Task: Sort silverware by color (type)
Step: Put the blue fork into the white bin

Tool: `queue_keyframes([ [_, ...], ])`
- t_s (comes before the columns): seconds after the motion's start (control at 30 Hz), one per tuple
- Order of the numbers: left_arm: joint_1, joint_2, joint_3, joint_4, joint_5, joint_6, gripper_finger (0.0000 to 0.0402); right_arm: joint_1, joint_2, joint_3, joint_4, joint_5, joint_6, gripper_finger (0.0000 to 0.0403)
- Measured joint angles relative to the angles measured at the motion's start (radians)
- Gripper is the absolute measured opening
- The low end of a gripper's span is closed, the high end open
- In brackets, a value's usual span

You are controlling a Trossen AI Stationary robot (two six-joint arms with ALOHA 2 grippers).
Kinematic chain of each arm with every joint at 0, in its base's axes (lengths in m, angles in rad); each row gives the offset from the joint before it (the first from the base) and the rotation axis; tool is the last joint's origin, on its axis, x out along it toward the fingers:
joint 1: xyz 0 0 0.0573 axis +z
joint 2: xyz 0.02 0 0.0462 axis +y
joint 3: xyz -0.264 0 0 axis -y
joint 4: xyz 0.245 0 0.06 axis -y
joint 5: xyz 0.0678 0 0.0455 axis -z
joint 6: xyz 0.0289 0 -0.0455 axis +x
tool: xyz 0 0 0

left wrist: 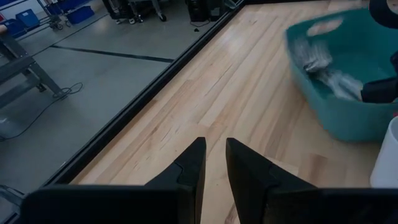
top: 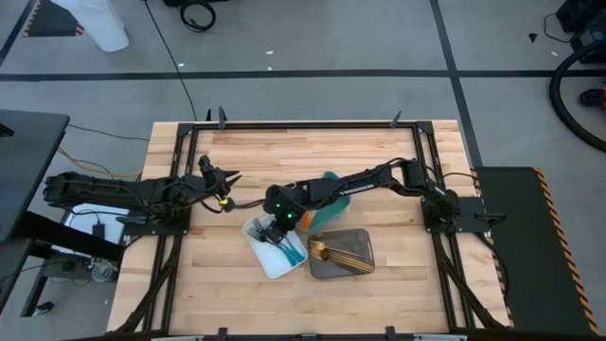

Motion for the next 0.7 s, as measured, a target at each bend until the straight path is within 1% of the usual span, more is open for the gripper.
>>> queue_keyframes([
  [0.43, 0.0, 0.0, 0.0, 0.0, 0.0, 0.001, 0.0071, -0.007, 0.0, -0.001, 0.02, 0.0, -0.002, 0.0018],
  [0.57, 0.0, 0.0, 0.0, -0.001, 0.0, 0.001, 0.0071, -0.007, -0.002, 0.0, 0.008, -0.011, -0.01, 0.0036],
  [0.7, 0.0, 0.0, 0.0, -0.001, 0.0, 0.001, 0.0071, -0.008, -0.004, 0.0, -0.023, -0.019, -0.04, 0.0069],
])
